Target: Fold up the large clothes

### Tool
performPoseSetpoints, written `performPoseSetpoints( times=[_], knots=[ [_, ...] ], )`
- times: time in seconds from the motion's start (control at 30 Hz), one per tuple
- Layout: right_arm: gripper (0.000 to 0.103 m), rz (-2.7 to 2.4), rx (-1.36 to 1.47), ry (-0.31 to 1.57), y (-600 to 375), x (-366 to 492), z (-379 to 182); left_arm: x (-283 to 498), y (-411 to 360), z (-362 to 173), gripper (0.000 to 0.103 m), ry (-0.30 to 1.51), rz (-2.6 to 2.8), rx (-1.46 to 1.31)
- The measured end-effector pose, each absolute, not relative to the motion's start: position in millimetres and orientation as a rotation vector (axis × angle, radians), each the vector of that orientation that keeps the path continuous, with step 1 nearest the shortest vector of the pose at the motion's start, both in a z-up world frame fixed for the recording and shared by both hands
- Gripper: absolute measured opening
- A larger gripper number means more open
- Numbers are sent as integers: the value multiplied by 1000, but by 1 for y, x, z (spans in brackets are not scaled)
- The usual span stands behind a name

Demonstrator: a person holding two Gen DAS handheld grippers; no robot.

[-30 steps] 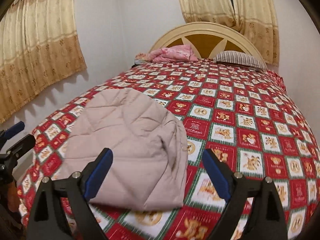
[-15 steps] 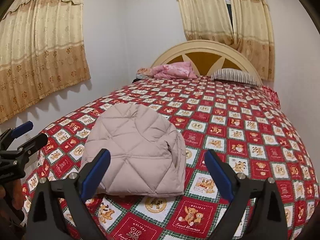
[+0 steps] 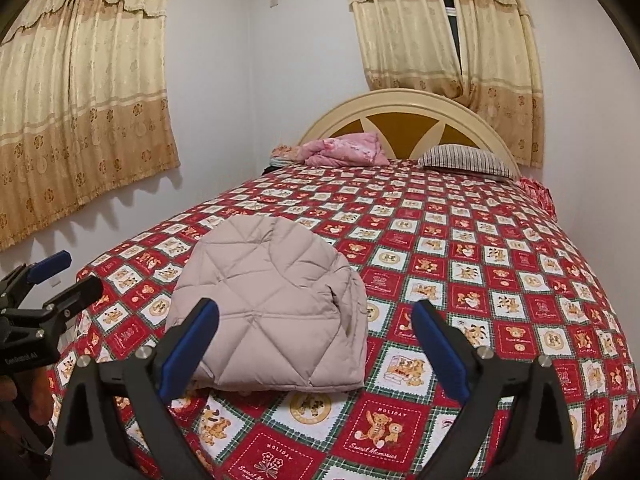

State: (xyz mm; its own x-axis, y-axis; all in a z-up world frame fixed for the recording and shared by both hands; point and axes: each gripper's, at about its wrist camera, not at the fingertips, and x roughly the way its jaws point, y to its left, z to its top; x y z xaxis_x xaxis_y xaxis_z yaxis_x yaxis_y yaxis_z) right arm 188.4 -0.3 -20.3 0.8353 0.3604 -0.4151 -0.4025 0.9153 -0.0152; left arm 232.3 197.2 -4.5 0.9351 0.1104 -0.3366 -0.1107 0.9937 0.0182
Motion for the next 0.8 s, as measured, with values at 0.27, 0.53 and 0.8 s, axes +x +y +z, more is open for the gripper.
performPoseSetpoints(
  times=[0.27, 0.53, 0.8],
  knots=[
    [102, 416, -89, 403, -2, 184, -17, 232, 197, -5, 100, 345, 117, -1],
    [103, 425, -65, 409, -5, 184, -20, 229, 192, -5, 100, 343, 113, 8],
    [103, 430, -42, 375, -10, 180, -16, 224, 181, 1, 100, 332, 101, 31]
  ],
)
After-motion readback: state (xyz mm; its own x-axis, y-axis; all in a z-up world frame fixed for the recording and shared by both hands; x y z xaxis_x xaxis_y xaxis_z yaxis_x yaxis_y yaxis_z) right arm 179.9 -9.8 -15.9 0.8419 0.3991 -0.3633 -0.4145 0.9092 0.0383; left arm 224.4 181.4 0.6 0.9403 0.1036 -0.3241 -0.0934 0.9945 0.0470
